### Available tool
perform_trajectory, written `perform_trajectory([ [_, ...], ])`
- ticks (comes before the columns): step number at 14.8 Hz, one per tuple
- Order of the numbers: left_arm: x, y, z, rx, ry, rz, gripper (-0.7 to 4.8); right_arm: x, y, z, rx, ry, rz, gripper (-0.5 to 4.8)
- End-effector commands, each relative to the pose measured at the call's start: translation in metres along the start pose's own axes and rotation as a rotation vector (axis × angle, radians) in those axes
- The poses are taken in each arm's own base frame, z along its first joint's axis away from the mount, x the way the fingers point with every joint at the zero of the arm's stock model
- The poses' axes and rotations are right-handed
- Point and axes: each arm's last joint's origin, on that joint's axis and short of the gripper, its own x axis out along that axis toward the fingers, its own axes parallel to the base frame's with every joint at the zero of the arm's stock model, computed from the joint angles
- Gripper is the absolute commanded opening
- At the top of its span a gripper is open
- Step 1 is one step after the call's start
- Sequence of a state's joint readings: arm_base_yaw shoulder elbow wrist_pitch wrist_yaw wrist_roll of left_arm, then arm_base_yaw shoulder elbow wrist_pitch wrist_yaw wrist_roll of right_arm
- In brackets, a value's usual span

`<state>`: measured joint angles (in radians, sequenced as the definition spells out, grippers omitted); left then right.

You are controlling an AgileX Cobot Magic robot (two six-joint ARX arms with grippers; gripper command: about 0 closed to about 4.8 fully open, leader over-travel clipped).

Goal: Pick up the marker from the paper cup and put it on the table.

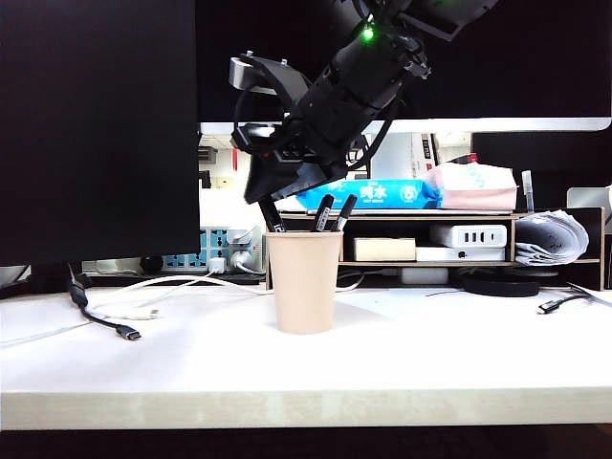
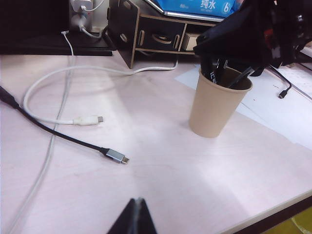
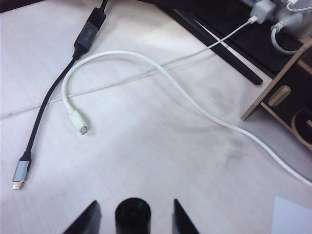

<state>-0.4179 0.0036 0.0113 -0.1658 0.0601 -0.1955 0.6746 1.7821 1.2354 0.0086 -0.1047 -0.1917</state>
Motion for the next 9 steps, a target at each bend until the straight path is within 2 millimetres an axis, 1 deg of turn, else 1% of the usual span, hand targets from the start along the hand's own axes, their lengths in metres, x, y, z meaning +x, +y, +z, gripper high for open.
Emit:
perform_trajectory([
  [1, 0.0002, 0.0004, -0.0018, 0.003, 0.015, 0.0, -0.05, -0.0011, -0.0003, 0.0028, -0.003, -0.01, -0.029, 0.93],
  [4, 0.0002, 0.0004, -0.0018, 0.003, 0.015, 0.0, -0.05, -0.0011, -0.0003, 0.0028, -0.003, -0.01, -0.029, 0.87],
  [6, 0.0002, 0.0004, -0.0018, 0.003, 0.015, 0.0, -0.05, -0.0011, -0.0003, 0.0028, -0.003, -0.01, -0.029, 0.48],
  [9, 0.0002, 0.0004, -0.0018, 0.003, 0.015, 0.0, -0.05, -0.0011, -0.0004, 0.003, -0.002, -0.01, -0.03, 0.47],
])
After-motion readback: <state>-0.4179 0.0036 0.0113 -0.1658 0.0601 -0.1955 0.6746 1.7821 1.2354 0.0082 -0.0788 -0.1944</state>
